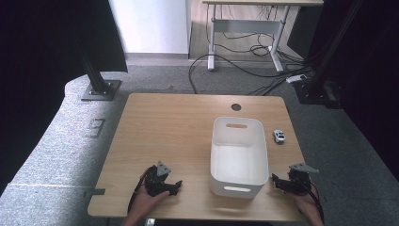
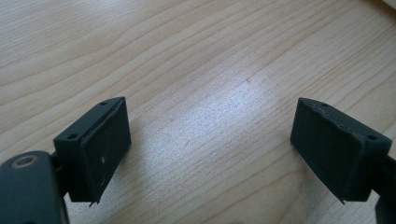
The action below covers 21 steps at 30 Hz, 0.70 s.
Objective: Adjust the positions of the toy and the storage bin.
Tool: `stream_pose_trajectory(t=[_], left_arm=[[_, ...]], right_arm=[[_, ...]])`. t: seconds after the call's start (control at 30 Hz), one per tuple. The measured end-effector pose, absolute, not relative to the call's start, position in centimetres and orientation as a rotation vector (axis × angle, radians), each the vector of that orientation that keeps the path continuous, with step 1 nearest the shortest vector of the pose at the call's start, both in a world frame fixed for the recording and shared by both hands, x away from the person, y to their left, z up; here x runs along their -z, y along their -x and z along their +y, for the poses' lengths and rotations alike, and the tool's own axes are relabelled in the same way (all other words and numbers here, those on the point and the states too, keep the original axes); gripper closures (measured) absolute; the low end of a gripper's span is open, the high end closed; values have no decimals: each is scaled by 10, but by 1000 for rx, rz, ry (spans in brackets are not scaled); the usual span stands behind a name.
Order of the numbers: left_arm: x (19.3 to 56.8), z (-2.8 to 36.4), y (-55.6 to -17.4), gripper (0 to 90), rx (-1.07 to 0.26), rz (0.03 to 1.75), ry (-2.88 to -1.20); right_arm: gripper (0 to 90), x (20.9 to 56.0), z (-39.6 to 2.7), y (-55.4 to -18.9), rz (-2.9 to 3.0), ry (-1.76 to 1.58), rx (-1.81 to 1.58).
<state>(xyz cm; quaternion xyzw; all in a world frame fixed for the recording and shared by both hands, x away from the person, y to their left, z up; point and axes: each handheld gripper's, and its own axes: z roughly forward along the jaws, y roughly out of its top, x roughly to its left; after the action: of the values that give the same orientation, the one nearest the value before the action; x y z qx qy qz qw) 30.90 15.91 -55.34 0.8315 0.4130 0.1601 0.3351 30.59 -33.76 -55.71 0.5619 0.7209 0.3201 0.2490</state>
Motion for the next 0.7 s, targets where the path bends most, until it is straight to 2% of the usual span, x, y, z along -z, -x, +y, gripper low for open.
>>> stream_pose_trajectory(t=[0.7], left_arm=[[553,159,-309,122,-419,1081,-2169]], right_arm=[[207,556,-336,-309,2034,-1431,-907]])
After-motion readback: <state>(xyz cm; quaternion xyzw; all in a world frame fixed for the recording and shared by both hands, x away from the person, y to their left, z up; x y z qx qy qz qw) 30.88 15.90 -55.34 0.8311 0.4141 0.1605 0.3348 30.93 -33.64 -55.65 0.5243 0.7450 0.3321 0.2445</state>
